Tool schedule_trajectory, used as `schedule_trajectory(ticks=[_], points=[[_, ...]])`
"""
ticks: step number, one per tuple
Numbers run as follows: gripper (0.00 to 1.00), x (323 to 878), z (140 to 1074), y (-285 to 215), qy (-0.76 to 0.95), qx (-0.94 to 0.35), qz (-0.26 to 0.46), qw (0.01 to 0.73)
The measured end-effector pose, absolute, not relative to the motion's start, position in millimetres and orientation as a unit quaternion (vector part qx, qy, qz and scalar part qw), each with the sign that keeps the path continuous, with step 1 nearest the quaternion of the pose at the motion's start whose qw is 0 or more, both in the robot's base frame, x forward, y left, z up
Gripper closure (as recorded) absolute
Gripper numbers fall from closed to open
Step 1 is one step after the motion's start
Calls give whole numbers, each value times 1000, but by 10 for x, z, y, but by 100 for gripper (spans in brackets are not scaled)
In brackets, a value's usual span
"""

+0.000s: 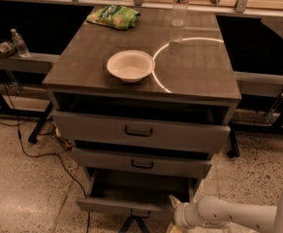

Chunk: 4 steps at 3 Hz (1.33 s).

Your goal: Open bottom drawer

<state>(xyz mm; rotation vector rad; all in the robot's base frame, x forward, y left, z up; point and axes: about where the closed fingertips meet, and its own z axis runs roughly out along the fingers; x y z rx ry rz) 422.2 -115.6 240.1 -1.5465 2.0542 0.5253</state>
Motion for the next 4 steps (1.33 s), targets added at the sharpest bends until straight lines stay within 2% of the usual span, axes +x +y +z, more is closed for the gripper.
schedule_trajectory(ticks=[3,4], points=[[96,5074,2439,-1440,776,-497,175,346],[100,5157,2286,-1424,779,-483,178,358]])
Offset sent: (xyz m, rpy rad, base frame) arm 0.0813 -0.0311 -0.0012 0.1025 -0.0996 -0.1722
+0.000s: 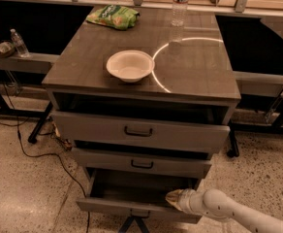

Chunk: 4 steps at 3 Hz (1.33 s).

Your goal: Open bottom drawer

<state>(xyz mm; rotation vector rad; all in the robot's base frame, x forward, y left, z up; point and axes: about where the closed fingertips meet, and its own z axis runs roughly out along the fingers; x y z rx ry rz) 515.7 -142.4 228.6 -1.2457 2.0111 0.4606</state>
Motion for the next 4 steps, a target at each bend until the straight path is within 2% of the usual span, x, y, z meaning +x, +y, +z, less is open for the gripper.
schedule_trajectory(ticks=[2,4], points=[[100,5289,1922,-1401,779,-475,169,374],[100,5014,1780,-1326,785,-507,162,318]])
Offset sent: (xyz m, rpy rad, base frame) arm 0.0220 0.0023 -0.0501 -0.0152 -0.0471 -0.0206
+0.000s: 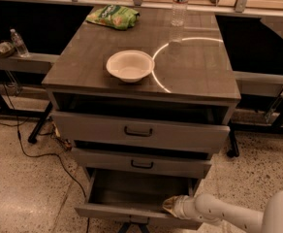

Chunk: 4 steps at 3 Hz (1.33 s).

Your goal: Open bottom drawer

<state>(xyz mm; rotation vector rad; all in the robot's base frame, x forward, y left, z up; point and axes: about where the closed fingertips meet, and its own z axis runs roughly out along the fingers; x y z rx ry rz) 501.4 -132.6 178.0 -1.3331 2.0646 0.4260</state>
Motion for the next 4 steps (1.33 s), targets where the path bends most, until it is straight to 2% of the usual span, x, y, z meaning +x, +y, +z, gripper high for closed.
schedule_trajectory(ticks=[2,4], points=[[100,4441,1876,-1436,799,-519,152,263],[100,4023,1763,-1289,800,-529,181,219]])
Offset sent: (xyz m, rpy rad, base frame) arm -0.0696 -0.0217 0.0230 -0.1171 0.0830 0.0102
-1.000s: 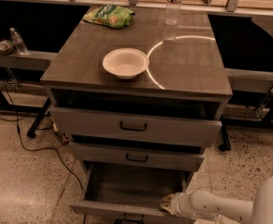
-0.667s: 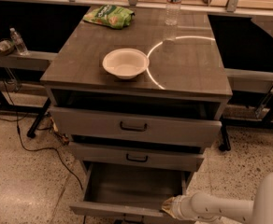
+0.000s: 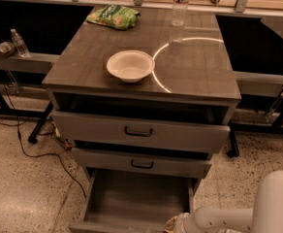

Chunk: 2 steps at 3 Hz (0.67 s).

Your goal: Open bottom drawer

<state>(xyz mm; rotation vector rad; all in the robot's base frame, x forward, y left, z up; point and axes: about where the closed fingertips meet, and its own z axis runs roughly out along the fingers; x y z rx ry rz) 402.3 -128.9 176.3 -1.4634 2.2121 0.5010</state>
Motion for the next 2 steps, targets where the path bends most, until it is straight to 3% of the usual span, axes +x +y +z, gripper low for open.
schedule_trajectory(ticks=[2], points=[[100,3986,1882,-1294,800,-514,199,237]])
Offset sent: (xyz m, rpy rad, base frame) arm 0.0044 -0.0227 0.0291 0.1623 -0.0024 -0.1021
